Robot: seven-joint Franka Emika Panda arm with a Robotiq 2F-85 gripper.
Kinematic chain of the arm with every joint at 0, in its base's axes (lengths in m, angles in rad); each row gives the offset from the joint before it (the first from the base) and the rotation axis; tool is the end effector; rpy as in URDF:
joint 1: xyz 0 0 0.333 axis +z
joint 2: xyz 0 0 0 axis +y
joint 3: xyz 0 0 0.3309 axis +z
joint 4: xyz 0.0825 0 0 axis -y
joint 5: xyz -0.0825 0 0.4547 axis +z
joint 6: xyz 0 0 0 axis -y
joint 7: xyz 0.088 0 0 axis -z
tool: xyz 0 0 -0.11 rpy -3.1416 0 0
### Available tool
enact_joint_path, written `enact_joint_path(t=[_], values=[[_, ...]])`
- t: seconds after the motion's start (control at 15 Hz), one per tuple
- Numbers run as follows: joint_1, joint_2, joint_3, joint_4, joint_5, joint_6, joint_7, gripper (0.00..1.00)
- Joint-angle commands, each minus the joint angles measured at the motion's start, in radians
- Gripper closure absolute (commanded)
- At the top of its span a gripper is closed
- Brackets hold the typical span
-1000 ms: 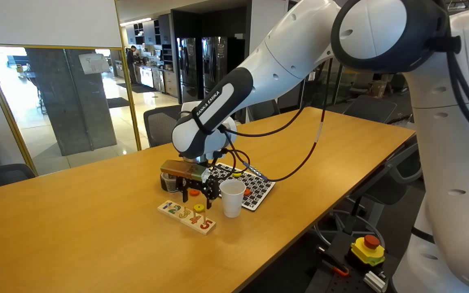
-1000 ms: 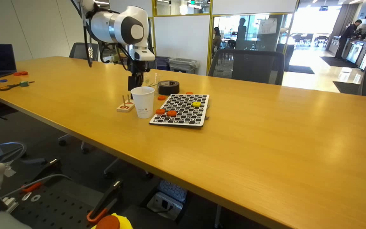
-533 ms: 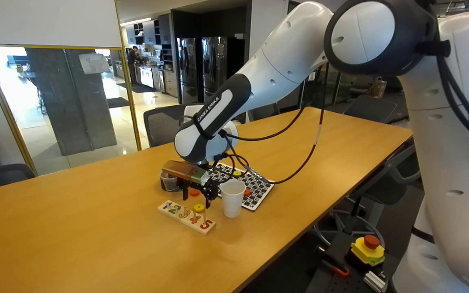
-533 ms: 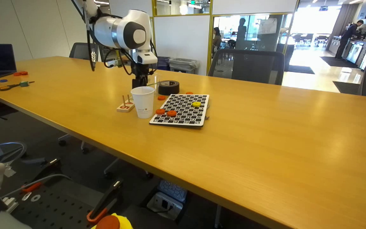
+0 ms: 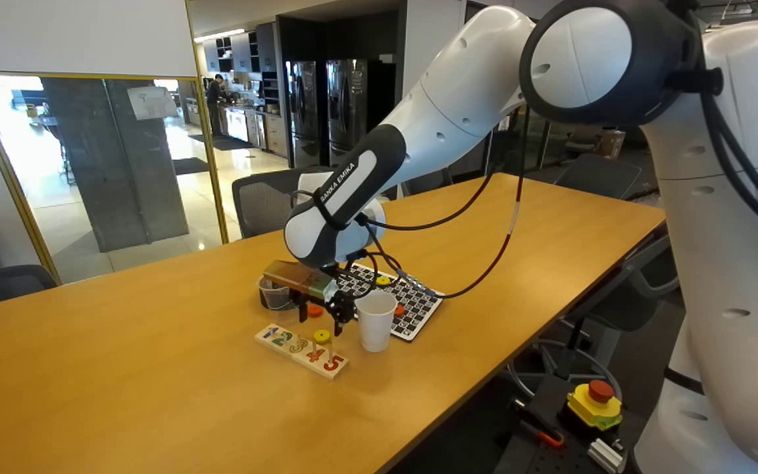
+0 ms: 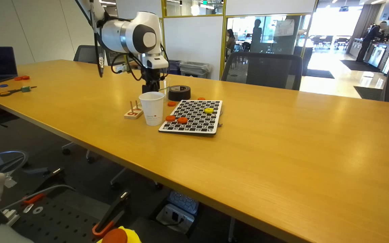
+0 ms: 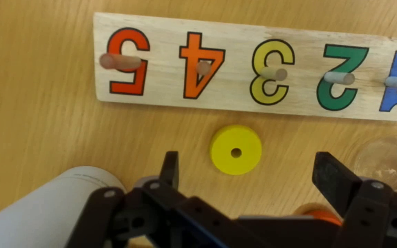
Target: Put the yellow rings in the clear cup and the orange rings in the white cup
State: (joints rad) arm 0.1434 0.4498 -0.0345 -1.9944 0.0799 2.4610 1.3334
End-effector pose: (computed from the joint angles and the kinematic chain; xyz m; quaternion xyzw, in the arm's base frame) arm 0.6593 0.0723 0.1912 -0.8012 0.5981 0.0053 0.0192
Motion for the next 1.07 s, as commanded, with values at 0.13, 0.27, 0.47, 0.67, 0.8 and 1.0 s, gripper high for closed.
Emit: enact_joint_path(t=[0.13,0.27,0.47,0.67,0.8,1.0], values=[[0.037,0.019,-0.037,0.015,-0.061,-0.002,0.075,0.00],[0.038,0.028,-0.035,0.016,-0.062,-0.005,0.076,0.00],[0.037,0.038,-0.034,0.018,-0.057,-0.006,0.072,0.00],[0.037,0.041,-0.035,0.018,-0.057,-0.006,0.071,0.00],[0.037,0.041,-0.035,0.018,-0.056,-0.006,0.070,0.00],[0.037,0.041,-0.034,0.019,-0.058,-0.008,0.066,0.25]])
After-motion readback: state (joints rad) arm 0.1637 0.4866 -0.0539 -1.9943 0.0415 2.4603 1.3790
